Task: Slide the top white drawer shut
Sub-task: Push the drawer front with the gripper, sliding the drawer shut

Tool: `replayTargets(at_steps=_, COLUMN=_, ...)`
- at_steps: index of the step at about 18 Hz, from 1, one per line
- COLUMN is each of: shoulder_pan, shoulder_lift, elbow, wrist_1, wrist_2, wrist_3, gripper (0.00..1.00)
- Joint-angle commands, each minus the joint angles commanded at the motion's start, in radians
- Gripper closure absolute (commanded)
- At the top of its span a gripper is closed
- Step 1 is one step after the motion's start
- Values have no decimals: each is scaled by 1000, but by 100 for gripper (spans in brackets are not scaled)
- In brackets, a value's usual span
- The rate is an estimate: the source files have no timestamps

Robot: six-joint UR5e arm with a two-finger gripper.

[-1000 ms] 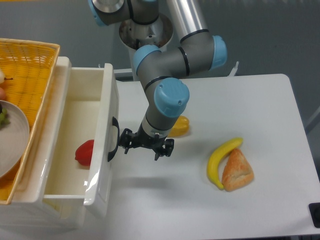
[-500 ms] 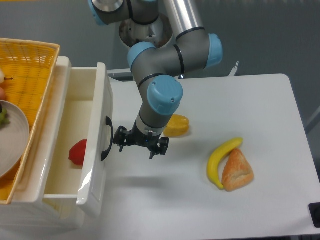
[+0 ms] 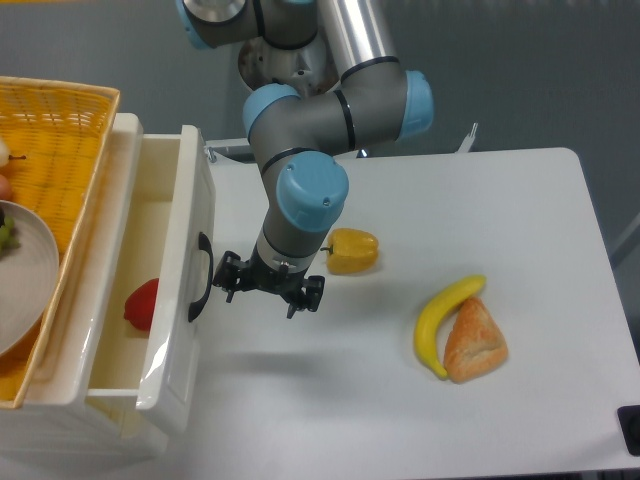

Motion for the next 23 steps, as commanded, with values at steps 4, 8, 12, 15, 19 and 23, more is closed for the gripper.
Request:
replayTargets(at_steps=4, shoulder_pan=-5, shoulder_lift=9, elbow=0, wrist_1=2, wrist_2=-5, wrist_3=0, gripper=0)
replayTargets(at_steps=8, shoulder_pan=-23, shoulder_lift=12, elbow=2, wrist_1=2, wrist_2=-5, wrist_3=0, gripper=0)
replayTargets(at_steps=12, shoulder_pan=-35, shoulder_lift=9, elbow=2, wrist_1=5, wrist_2=0, wrist_3=2, gripper=0)
replayTargets(at_steps=15, shoulder_pan=-38, shoulder_lift=9, elbow=2, wrist_1=6, wrist_2=0, wrist_3=2, gripper=0)
replayTargets(at_steps=19, shoulder_pan=-48, shoulder_lift=11, elbow=3, wrist_1=6, wrist_2=0, wrist_3=2, gripper=0)
replayTargets(at_steps=23, shoulder_pan=-58, shoulder_lift=9, elbow=3, wrist_1=9, wrist_2=0, wrist_3=3, gripper=0)
